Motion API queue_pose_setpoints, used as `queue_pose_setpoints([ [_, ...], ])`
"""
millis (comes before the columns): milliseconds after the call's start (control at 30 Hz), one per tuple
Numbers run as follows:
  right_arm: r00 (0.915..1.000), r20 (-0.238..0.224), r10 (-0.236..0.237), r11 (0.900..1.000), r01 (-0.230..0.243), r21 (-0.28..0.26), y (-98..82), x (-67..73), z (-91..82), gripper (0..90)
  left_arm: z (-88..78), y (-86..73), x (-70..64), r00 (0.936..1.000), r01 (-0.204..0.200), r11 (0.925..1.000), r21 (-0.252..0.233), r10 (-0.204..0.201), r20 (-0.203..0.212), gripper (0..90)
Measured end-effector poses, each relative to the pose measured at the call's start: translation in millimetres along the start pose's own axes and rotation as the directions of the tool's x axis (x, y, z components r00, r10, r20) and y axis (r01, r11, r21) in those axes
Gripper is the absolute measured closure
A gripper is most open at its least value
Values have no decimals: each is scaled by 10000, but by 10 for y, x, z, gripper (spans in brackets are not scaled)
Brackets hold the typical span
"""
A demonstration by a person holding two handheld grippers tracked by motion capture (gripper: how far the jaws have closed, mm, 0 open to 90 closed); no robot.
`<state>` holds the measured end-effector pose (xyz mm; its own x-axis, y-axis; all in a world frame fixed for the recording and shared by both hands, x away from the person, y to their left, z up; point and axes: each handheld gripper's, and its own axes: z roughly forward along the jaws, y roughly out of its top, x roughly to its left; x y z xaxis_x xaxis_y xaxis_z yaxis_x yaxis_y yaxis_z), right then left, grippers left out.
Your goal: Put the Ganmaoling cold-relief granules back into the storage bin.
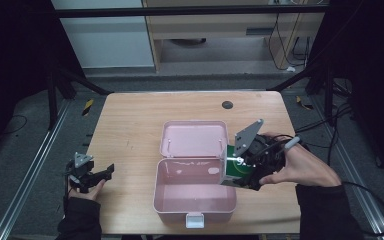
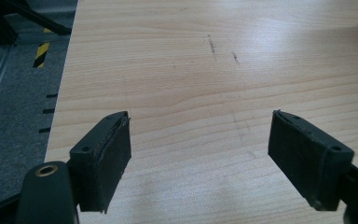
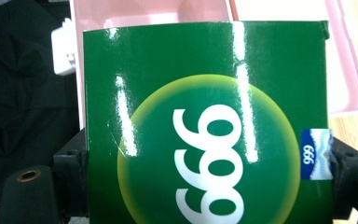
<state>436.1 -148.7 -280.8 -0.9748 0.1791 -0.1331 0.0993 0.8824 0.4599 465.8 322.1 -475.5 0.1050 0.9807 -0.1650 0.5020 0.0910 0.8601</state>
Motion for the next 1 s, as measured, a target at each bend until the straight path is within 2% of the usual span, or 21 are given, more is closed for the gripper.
queue_pose_setpoints([
  [433, 9984, -343, -447, 9989, 452, 150, 299, 42, 219, 158, 1, 2, 0, 10000, 46, 10000, -54, -46, -1, 203],
  [1000, 9940, -608, -909, 9953, 926, 270, 384, 73, 493, 158, -6, 6, 3, 10000, 67, 9999, -98, -67, 10, 204],
])
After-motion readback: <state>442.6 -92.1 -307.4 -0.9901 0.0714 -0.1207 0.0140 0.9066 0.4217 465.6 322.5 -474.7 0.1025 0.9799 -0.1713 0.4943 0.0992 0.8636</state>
